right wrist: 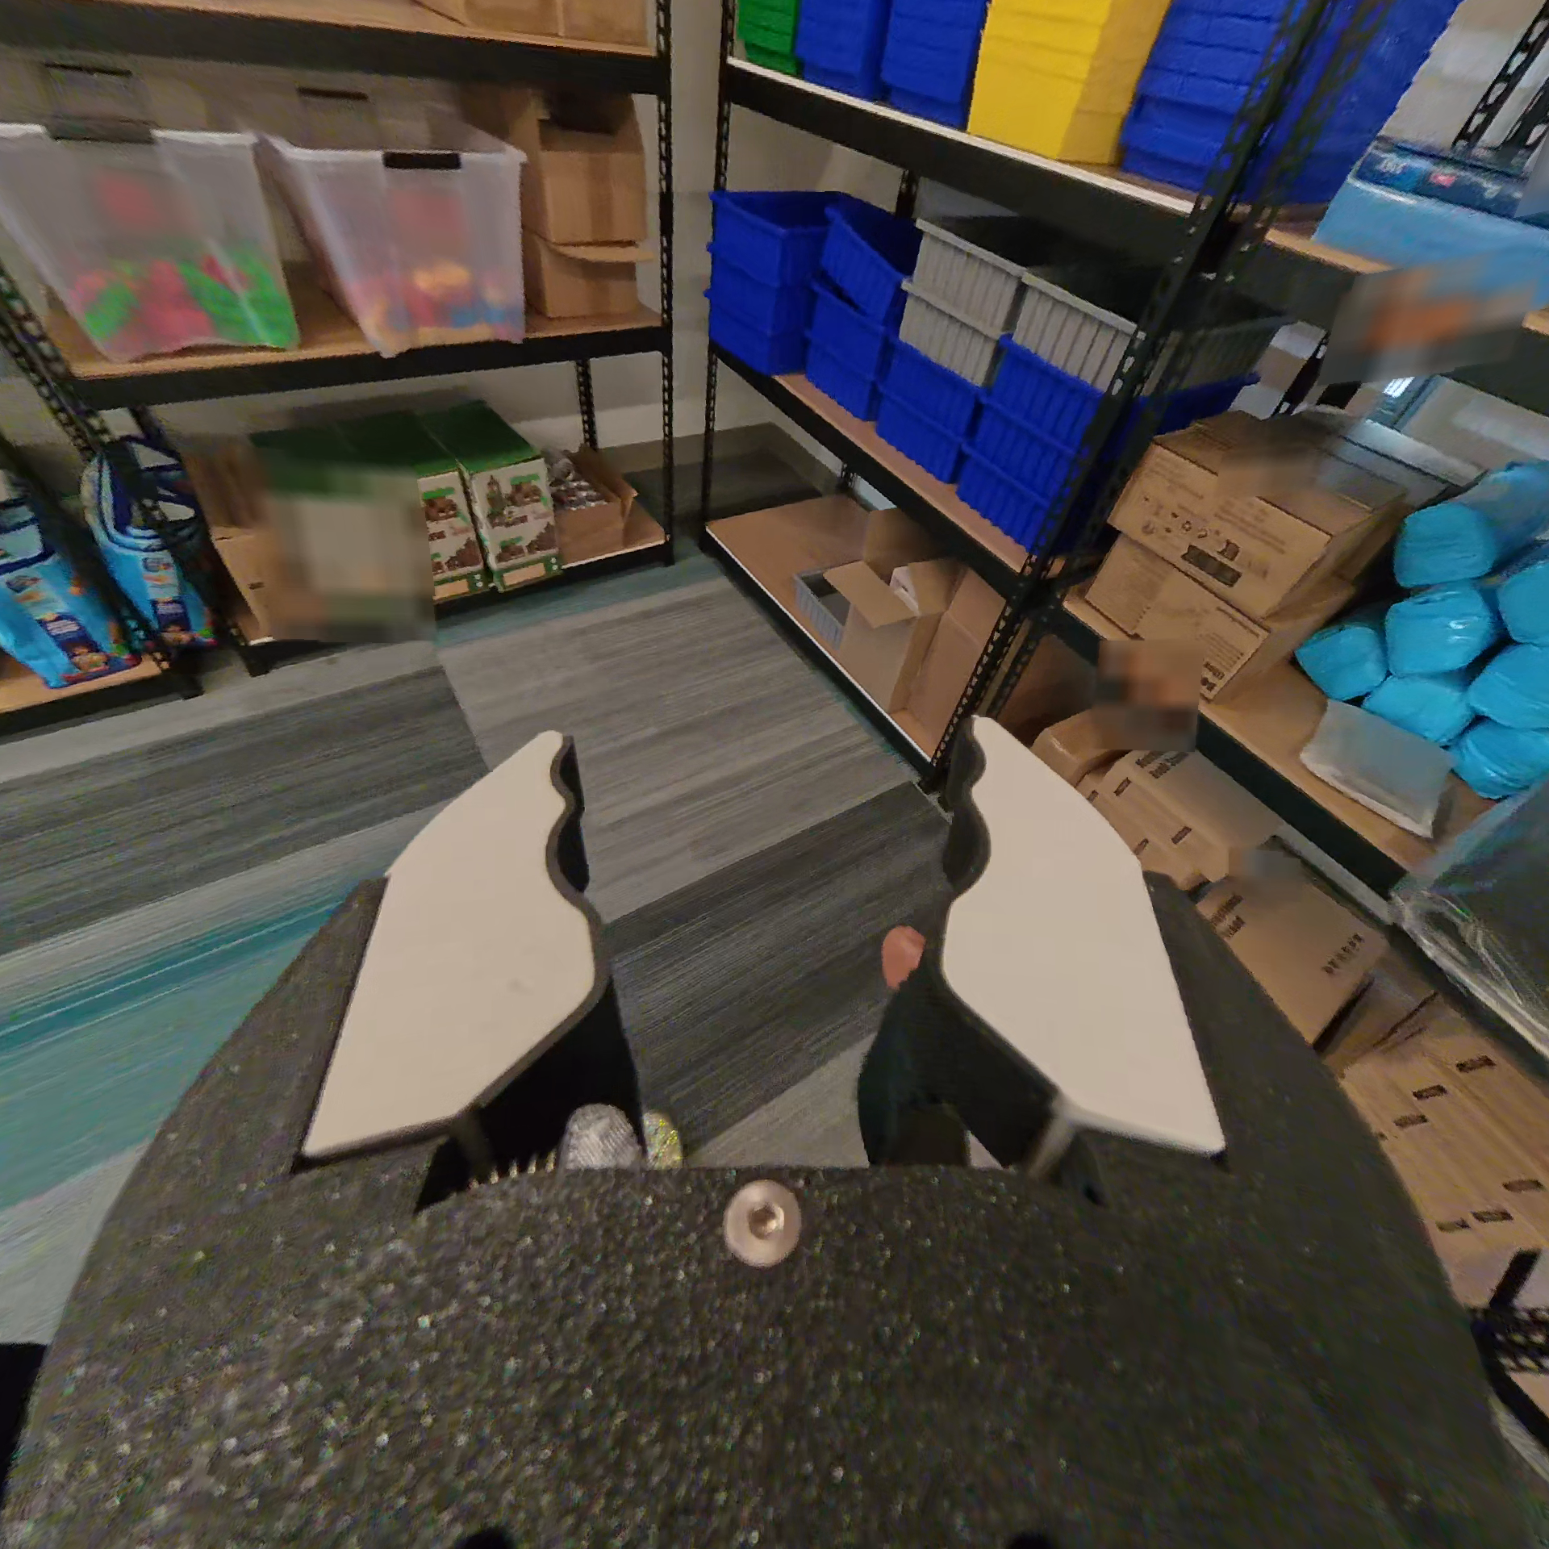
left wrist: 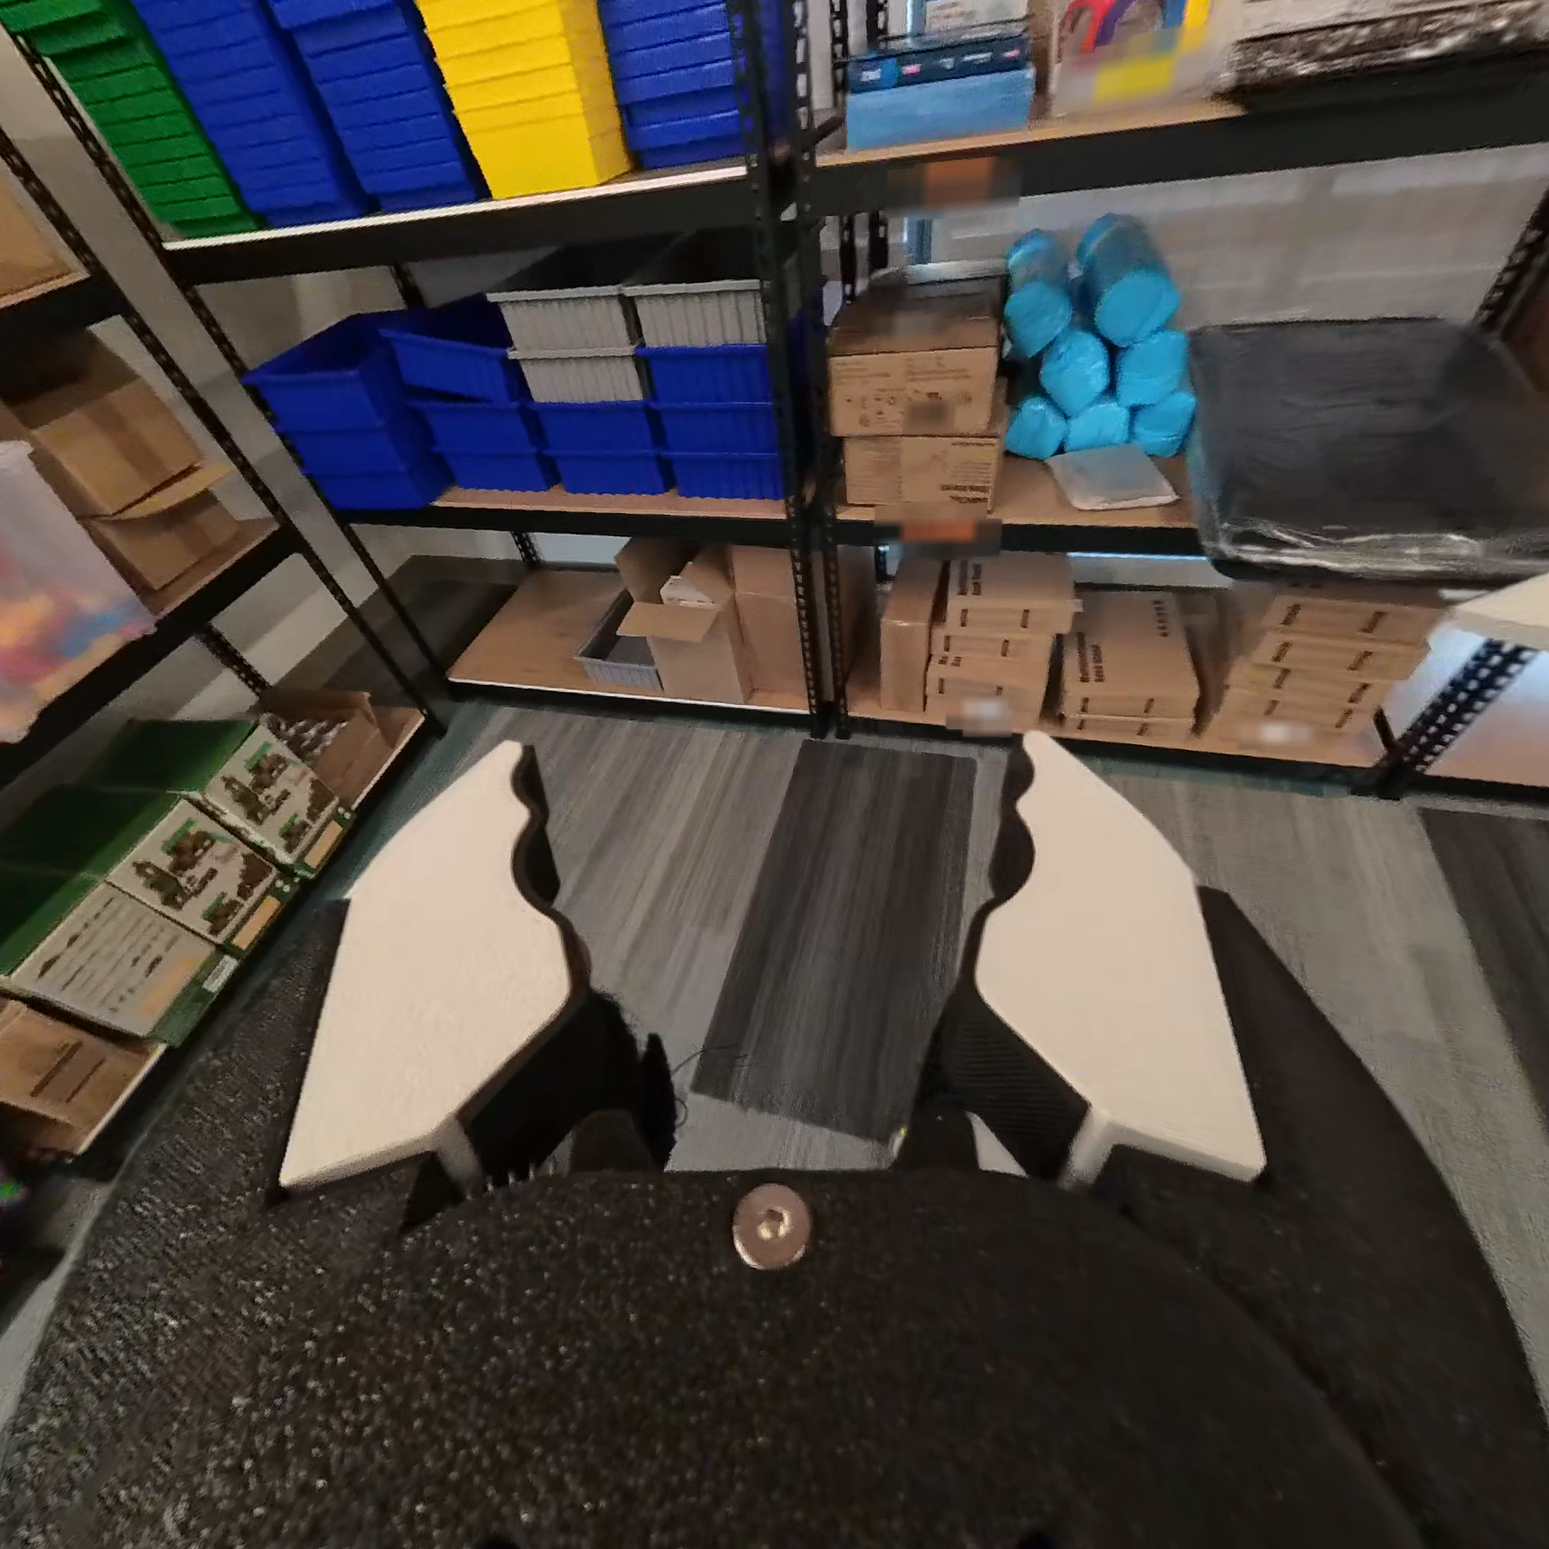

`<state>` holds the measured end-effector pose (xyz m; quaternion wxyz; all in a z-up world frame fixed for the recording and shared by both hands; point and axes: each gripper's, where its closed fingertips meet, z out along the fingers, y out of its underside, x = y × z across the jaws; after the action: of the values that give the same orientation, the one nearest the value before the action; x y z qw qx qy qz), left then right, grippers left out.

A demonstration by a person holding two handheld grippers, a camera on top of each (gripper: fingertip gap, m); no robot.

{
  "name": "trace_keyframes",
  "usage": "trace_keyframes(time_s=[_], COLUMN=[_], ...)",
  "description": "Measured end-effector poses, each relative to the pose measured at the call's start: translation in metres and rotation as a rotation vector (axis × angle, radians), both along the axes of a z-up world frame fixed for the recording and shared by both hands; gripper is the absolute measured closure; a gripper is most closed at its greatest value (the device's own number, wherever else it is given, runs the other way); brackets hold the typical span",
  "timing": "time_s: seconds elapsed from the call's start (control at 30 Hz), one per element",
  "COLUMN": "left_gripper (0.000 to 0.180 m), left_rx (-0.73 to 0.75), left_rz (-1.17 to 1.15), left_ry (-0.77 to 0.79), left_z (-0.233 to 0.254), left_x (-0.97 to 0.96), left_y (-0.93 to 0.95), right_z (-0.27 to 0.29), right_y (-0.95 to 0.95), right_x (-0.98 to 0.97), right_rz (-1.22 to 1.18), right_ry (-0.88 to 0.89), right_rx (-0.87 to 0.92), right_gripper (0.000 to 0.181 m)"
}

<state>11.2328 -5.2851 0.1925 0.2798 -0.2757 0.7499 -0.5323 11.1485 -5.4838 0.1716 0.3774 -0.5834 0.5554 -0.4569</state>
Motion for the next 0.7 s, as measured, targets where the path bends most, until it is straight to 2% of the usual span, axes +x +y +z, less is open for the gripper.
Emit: trace_keyframes(time_s=[0.23, 0.43, 0.63, 0.7], left_gripper=[0.072, 0.079, 0.083, 0.090], left_rx=[0.003, 0.019, -0.005, -0.029], left_rz=[0.049, 0.075, 0.011, -0.023], left_ry=[0.037, 0.042, 0.039, 0.033], left_z=[0.001, 0.004, -0.005, -0.005], left_x=[0.184, 0.322, 0.457, 0.508], left_y=[-0.070, -0.108, -0.161, -0.181], right_z=[0.002, 0.040, 0.035, 0.030], right_y=[-0.082, -0.113, -0.148, -0.160], right_x=[0.201, 0.357, 0.490, 0.531], right_rz=[0.023, 0.103, 0.087, 0.062], right_ry=[-0.003, -0.060, -0.063, -0.051], right_rx=[0.017, -0.018, -0.050, -0.039], right_gripper=[0.101, 0.103, 0.105, 0.106])
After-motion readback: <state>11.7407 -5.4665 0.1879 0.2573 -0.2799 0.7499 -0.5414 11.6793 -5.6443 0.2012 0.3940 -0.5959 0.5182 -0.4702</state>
